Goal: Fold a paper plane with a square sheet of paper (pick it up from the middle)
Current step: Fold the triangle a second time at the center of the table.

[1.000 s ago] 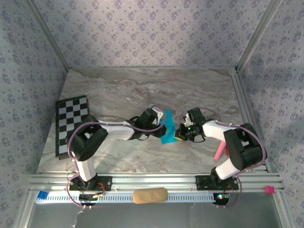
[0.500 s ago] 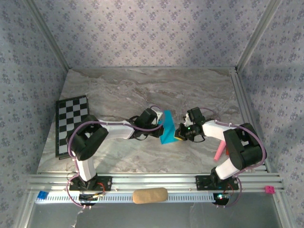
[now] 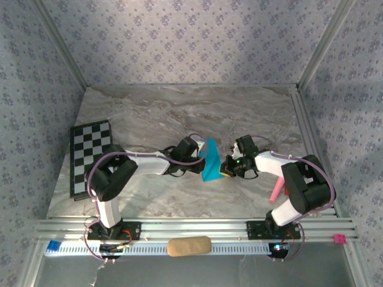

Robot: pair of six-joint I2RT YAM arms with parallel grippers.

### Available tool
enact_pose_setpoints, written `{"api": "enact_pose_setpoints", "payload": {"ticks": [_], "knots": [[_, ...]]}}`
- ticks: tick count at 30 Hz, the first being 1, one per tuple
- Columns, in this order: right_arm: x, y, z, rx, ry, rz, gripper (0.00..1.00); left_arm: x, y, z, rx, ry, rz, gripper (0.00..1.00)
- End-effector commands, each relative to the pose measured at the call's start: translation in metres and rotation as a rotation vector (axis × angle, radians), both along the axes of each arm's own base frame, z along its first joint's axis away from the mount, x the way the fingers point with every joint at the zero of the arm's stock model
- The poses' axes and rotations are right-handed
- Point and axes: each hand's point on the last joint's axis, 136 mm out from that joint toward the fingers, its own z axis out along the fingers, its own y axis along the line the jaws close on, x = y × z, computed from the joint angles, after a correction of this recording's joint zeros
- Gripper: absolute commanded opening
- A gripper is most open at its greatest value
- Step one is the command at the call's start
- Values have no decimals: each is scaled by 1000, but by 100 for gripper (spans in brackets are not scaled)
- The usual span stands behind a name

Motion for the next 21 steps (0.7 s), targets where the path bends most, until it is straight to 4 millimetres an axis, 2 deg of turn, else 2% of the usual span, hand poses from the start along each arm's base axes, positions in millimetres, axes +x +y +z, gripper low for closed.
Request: {"api": "enact_pose_setpoints", "payload": {"ticks": [1, 21], "knots": [[-12, -10, -15, -72, 56, 1, 0, 8, -3, 1, 5, -14, 0, 3], [-14, -12, -17, -75, 60, -5, 0, 13, 2, 2, 22, -41, 22, 4]]}}
